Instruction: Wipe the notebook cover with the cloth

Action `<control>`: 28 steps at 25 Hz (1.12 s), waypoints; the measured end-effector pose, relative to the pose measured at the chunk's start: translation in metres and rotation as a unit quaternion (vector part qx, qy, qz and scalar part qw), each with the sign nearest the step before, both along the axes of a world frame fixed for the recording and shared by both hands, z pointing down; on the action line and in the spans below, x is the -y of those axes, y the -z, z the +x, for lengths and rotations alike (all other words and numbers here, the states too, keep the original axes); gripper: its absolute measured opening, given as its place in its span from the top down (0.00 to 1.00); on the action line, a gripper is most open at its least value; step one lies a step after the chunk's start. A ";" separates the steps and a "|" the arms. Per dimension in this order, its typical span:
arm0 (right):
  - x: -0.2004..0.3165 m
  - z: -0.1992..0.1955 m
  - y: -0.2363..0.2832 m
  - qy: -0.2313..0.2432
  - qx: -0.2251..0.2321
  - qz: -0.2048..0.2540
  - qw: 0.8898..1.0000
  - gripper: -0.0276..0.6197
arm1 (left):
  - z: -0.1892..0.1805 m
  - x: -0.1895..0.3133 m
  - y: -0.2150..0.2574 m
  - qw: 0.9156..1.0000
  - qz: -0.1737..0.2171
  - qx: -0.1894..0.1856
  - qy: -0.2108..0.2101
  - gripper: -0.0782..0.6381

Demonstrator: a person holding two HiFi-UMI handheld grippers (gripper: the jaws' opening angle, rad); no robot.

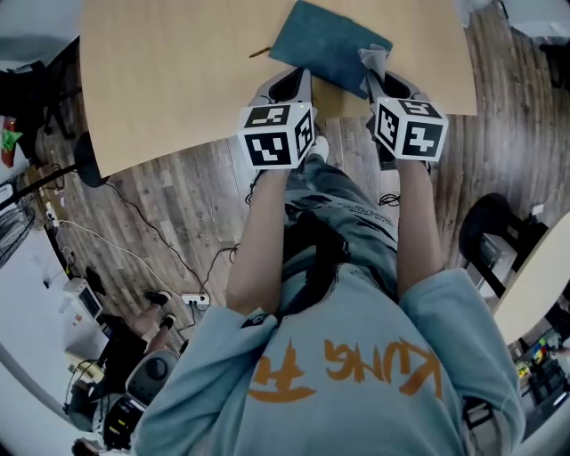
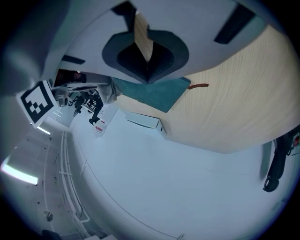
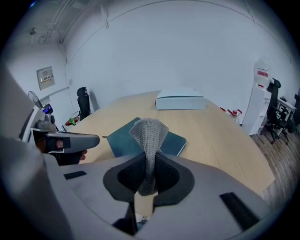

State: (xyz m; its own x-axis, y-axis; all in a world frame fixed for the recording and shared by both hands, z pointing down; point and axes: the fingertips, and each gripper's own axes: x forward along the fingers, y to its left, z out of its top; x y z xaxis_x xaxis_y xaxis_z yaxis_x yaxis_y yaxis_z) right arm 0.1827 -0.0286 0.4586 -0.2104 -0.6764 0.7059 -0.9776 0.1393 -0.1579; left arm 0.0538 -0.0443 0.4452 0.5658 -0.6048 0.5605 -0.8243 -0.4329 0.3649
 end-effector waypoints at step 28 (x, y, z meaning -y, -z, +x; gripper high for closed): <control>0.095 -0.128 0.013 0.111 0.017 0.012 0.994 0.91 | -0.119 0.070 0.019 0.995 0.012 0.015 0.095 0.87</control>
State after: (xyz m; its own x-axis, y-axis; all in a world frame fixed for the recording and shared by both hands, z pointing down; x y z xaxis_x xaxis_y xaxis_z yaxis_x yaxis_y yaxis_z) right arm 0.0547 -0.1239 0.4456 -0.3792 -0.6278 0.6798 -0.9168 0.3543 -0.1842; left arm -0.0654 -0.1147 0.4260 0.4242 -0.7125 0.5589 -0.9020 -0.2774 0.3309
